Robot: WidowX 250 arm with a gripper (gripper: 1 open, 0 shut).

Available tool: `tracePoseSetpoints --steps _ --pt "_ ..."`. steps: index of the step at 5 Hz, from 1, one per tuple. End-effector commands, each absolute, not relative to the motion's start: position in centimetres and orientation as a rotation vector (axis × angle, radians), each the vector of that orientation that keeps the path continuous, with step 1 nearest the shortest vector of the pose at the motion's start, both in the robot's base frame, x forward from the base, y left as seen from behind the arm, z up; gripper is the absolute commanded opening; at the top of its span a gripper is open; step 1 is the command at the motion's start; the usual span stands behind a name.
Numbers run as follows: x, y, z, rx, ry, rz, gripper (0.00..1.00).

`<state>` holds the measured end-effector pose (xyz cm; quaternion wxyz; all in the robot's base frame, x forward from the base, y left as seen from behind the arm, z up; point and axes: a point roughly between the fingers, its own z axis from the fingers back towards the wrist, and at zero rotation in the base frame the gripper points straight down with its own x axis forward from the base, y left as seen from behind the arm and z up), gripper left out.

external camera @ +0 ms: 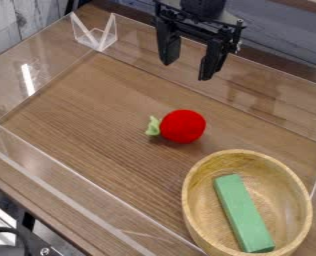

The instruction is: Move the red object to the right side of the table

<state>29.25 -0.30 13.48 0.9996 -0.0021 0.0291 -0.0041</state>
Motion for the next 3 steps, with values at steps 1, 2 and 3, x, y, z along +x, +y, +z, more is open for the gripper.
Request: tracePoseSetpoints --steps 1,2,3 --pt "28.9 -0.6 12.1 -0.012 0.092 -0.115 1.00" --pt "29.1 -1.0 11.0 -0.010 0.124 -0.350 1.00" --pt "29.4 -1.4 10.6 -0.008 0.133 -0.563 1.00"
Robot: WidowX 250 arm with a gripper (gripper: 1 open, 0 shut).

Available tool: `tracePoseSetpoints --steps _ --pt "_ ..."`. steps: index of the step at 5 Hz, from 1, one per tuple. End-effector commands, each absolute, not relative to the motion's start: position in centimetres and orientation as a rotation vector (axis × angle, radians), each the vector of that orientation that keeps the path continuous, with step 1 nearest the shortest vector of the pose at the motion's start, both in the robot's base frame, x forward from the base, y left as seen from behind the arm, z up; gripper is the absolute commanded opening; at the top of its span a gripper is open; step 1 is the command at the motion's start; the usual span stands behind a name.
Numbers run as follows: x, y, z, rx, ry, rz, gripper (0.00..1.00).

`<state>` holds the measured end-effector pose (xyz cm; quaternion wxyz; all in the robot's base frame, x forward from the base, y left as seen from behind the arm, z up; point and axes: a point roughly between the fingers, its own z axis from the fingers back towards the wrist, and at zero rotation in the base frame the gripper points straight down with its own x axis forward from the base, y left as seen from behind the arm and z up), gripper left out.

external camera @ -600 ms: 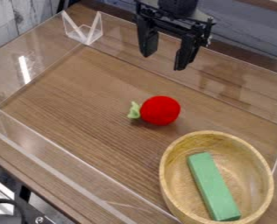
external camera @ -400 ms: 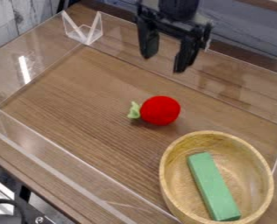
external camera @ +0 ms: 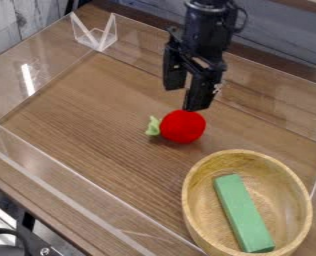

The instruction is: Move the red object to the right side of the table

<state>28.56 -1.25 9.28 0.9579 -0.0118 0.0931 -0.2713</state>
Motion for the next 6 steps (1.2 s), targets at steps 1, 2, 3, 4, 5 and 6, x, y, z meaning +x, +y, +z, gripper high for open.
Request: tracePoseSetpoints --steps 1,2,3,4,5,6 --pt "29.3 -1.3 9.7 -0.007 0.141 -0.722 1.00" --pt "29.3 -1.0 8.6 -0.010 0.153 -0.807 1.00" --pt "29.0 -0.9 7.5 -0.014 0.161 -0.853 1.00" --pt "28.1 0.5 7.2 -0.015 0.163 -0.877 1.00" --pt "27.4 2.1 7.2 -0.021 0.171 -0.862 1.00" --pt "27.1 1.7 6.8 -0.026 0.170 -0.841 1.00"
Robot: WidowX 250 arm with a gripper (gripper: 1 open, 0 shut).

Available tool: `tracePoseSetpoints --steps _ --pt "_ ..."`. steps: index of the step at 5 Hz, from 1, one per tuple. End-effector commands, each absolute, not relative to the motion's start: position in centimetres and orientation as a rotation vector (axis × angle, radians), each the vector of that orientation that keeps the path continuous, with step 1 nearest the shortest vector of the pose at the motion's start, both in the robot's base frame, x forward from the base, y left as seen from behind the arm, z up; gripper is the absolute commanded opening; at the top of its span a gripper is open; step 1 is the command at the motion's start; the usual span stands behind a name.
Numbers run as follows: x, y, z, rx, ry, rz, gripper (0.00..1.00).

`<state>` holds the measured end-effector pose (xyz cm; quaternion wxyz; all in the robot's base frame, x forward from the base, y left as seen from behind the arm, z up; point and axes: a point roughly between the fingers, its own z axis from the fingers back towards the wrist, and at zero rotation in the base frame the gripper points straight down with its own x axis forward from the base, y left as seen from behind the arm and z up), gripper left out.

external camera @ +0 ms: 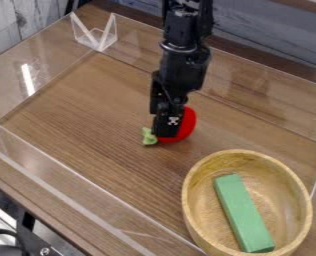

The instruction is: Move the red object to the right side of the table

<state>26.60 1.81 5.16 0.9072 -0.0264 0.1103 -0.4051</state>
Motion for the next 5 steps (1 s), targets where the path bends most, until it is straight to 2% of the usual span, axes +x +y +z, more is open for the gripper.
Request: tracePoseSetpoints --steps 1,3,5 --pt "26.9 0.9 6.5 -0.029 0.172 -0.834 1.00" --pt "24.9 0.9 5.8 -0.024 0.178 -0.887 1.00" --pt "25.9 0.7 4.2 -0.005 0.182 -0.961 1.00"
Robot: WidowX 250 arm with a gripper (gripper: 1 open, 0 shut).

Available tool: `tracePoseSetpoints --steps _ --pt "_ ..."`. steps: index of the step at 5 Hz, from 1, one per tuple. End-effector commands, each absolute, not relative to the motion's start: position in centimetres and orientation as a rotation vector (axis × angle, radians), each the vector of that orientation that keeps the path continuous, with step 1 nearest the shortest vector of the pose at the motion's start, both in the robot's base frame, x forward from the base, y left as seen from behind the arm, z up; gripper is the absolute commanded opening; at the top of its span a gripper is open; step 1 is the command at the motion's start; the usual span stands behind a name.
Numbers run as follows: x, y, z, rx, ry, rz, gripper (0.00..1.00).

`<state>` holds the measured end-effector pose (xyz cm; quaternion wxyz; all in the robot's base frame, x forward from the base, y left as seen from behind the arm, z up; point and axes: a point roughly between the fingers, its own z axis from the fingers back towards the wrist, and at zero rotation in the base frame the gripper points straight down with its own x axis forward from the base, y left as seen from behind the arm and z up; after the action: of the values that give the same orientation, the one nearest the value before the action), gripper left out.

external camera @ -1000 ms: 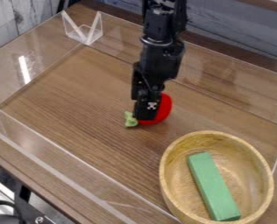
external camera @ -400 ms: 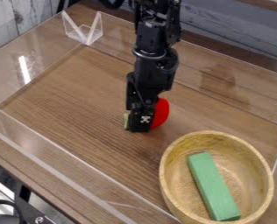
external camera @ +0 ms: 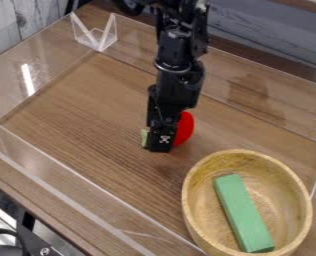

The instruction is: Move the red object to the right side of the table

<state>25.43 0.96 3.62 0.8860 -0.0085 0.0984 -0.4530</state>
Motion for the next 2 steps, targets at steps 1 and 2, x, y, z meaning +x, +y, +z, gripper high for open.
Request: tracePoseSetpoints --steps 1,2 --pt "26.29 0.66 4.12 -0.001 0.182 -0.950 0.00" --pt "26.57 0.31 4.05 0.001 0.179 -0.940 0.00"
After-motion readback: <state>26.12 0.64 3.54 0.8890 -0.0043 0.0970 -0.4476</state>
